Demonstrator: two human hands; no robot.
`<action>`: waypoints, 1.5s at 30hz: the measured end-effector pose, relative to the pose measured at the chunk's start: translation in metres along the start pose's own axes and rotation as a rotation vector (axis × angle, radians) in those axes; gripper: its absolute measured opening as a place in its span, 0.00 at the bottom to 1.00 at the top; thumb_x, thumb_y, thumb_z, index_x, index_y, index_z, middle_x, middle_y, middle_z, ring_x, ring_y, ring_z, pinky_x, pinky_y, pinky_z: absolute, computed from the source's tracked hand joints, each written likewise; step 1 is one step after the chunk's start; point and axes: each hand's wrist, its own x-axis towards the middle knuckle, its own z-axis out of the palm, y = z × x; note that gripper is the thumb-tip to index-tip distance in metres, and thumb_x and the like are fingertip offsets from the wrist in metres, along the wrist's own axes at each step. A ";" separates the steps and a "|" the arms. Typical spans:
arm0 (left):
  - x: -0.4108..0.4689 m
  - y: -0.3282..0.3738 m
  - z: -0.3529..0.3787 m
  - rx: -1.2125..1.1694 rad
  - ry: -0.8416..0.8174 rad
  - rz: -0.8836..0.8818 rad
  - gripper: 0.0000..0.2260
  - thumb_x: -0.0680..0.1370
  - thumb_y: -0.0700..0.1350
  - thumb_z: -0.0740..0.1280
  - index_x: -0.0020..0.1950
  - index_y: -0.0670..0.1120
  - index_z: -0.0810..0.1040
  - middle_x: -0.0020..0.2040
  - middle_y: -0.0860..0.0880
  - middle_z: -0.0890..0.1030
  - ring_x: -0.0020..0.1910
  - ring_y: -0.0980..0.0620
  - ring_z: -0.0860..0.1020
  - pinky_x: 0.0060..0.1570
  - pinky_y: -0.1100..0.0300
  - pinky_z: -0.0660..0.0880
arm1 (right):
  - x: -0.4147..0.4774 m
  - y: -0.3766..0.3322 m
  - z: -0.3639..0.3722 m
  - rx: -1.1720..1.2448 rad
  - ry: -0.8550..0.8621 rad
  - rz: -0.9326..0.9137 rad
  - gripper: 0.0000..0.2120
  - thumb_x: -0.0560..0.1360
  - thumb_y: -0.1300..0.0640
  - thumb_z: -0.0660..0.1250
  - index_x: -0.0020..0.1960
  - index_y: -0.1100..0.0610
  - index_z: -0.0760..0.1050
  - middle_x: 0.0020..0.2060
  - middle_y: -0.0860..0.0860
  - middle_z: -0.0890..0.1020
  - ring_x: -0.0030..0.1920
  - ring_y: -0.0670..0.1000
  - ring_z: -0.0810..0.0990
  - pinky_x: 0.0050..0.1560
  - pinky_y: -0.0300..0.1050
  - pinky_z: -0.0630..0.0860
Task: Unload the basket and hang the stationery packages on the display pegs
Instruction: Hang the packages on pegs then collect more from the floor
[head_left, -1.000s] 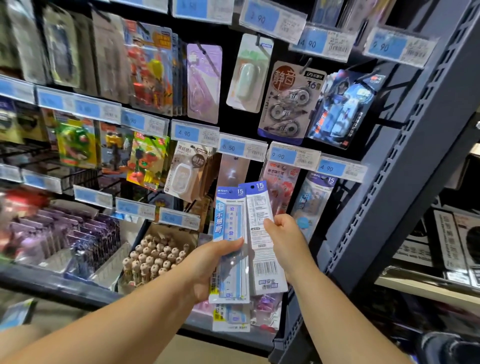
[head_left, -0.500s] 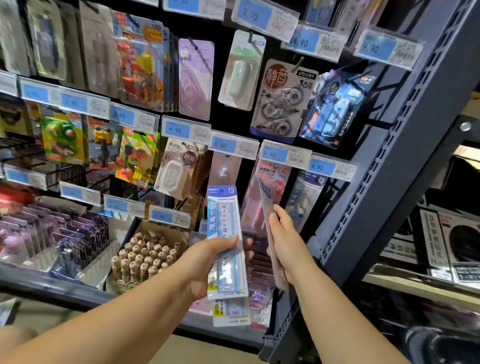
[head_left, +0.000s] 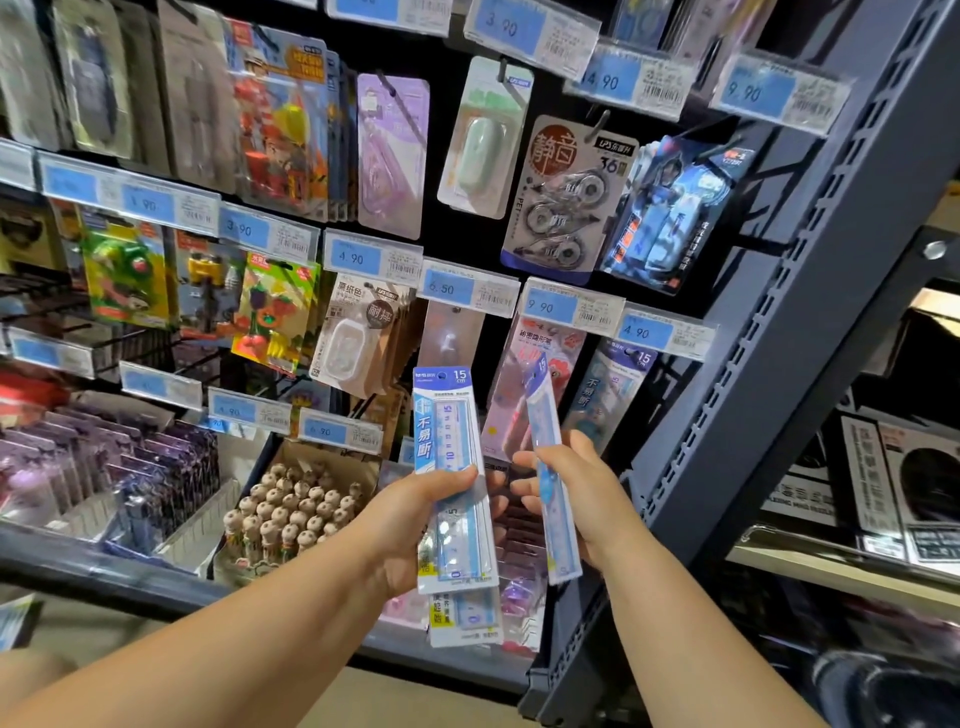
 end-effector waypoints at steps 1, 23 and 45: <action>0.000 0.000 0.002 -0.010 0.001 0.002 0.13 0.79 0.40 0.66 0.63 0.40 0.77 0.39 0.43 0.84 0.33 0.47 0.82 0.34 0.55 0.79 | 0.000 0.001 -0.002 0.042 -0.006 -0.003 0.07 0.79 0.59 0.62 0.56 0.57 0.69 0.56 0.58 0.81 0.39 0.50 0.82 0.43 0.45 0.79; 0.002 -0.006 0.016 -0.008 -0.035 -0.016 0.11 0.79 0.40 0.65 0.60 0.39 0.78 0.40 0.44 0.85 0.31 0.50 0.84 0.27 0.58 0.79 | 0.033 0.019 -0.054 -0.022 0.535 -0.121 0.11 0.80 0.59 0.61 0.52 0.42 0.75 0.50 0.47 0.83 0.49 0.51 0.83 0.57 0.57 0.79; 0.003 -0.001 0.009 0.040 -0.053 0.049 0.12 0.81 0.49 0.63 0.60 0.45 0.79 0.40 0.46 0.84 0.37 0.49 0.82 0.39 0.57 0.77 | -0.004 -0.011 0.022 -0.471 0.040 -0.225 0.10 0.74 0.48 0.71 0.41 0.55 0.80 0.37 0.52 0.82 0.34 0.44 0.76 0.38 0.37 0.74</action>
